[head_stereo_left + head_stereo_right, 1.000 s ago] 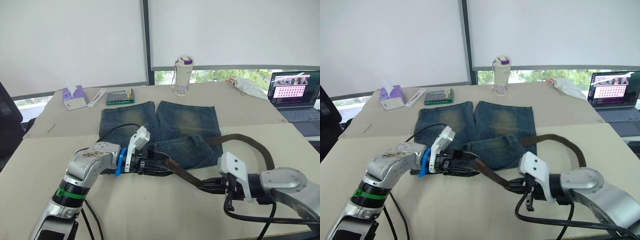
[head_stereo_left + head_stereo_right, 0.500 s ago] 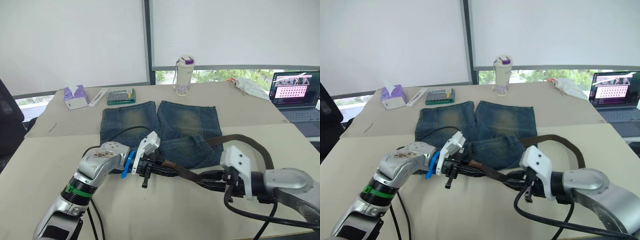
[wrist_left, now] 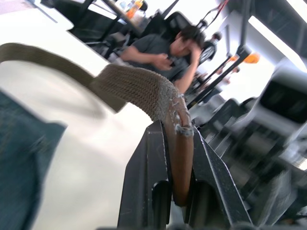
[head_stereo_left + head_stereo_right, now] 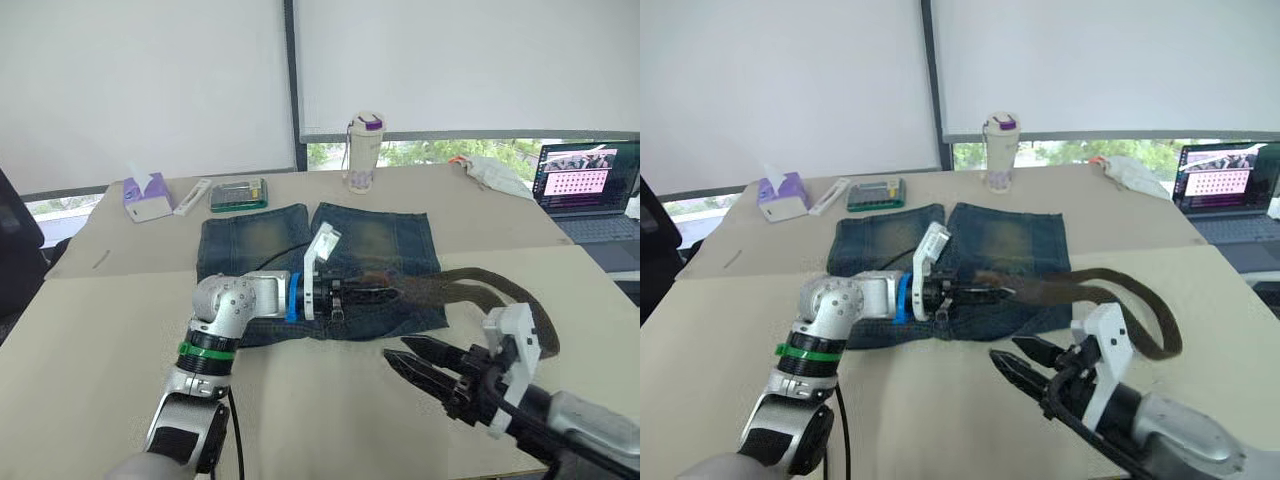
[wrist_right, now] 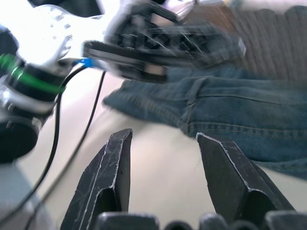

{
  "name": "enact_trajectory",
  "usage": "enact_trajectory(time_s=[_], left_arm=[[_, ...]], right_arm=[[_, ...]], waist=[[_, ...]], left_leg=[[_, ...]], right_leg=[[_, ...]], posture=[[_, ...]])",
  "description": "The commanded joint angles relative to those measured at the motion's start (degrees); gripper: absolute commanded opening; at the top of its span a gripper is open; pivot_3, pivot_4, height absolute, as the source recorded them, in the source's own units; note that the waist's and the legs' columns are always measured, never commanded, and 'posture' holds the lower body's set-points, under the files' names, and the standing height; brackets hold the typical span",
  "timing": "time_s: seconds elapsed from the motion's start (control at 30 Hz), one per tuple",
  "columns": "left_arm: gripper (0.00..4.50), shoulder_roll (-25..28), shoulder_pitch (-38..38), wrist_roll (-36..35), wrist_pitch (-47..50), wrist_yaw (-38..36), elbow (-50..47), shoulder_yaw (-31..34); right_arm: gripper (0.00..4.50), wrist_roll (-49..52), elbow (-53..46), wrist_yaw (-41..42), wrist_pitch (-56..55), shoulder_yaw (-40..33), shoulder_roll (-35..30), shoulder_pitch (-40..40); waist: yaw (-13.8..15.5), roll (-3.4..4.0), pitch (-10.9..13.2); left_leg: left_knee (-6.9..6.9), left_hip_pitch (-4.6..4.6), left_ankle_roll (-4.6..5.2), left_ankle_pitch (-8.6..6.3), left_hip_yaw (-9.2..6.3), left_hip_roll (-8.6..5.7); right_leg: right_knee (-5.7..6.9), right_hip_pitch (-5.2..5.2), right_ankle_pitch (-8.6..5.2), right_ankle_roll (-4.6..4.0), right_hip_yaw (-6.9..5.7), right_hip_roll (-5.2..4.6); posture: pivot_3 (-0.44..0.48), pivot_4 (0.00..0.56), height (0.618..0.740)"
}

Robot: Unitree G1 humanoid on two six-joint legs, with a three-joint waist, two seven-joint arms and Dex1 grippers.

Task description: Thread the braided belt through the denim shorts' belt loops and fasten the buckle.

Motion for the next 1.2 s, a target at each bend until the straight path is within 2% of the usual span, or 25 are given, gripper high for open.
enact_trajectory(time_s=[0.03,0.17,0.43,0.53,1.07,1.2], left_arm=[[0.0,1.0,-0.9,-4.1,4.1,-0.1,-1.2,2.0],[0.0,2.0,-0.1,-5.2,5.5,0.1,-2.6,1.8],[0.0,3.0,0.9,-8.1,7.6,2.0,-4.6,3.4],[0.0,3.5,1.8,-9.0,8.2,2.3,-5.5,3.6],[0.0,4.6,2.1,-13.3,10.2,4.3,-5.2,4.6],[0.0,4.9,1.8,-13.3,10.0,4.2,-4.6,4.3]], right_arm=[[2.41,-2.0,0.5,-3.9,-4.5,4.1,3.6,-1.6],[2.41,0.6,3.1,-5.3,-9.8,4.7,7.9,-4.7],[2.41,4.6,6.2,-4.5,-14.3,5.3,9.4,-9.0],[1.61,4.9,7.7,-4.8,-14.4,5.2,8.9,-10.4],[1.61,6.1,9.4,-5.3,-15.9,6.1,10.6,-12.3],[0.56,5.6,9.6,-5.3,-16.0,6.2,11.0,-12.3]], waist=[[-0.1,0.04,0.0],[0.0,0.07,0.0],[-0.1,0.19,-0.1],[-0.2,0.22,-0.1],[-0.3,0.33,-0.2],[-0.3,0.34,-0.2]], left_leg=[[-0.01,0.06,-0.2,0.11,0.0,-0.01],[0.0,0.1,-0.28,0.17,-0.02,-0.04],[-0.01,0.07,-0.2,0.12,-0.04,-0.06],[-0.02,0.07,-0.2,0.12,-0.04,-0.05],[-0.03,0.01,-0.16,0.1,-0.05,-0.06],[-0.03,0.01,-0.16,0.1,-0.05,-0.06]], right_leg=[[0.0,-0.05,0.04,-0.07,0.0,0.0],[0.0,-0.19,0.16,-0.26,0.01,-0.03],[-0.01,-0.22,0.21,-0.35,-0.01,-0.01],[-0.01,-0.23,0.22,-0.35,0.0,-0.01],[-0.01,-0.32,0.23,-0.38,0.0,-0.01],[-0.01,-0.33,0.23,-0.38,0.0,-0.01]], posture=[[0.0,0.15,0.74],[0.0,0.15,0.74],[0.0,0.15,0.74],[0.0,0.15,0.74],[0.0,0.15,0.74],[0.0,0.15,0.74]])
